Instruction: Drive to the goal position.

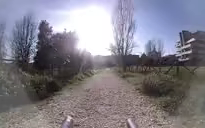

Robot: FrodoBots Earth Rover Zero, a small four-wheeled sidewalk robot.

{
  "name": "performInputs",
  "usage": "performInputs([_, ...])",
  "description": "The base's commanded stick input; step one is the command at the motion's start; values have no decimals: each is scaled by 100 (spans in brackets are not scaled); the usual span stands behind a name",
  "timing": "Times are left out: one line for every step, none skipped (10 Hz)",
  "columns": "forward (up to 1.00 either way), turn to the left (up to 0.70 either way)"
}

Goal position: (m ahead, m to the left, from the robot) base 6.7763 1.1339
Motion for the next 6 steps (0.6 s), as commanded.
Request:
performInputs([50,0])
performInputs([50,0])
performInputs([50,0])
performInputs([50,0])
performInputs([50,0])
performInputs([50,0])
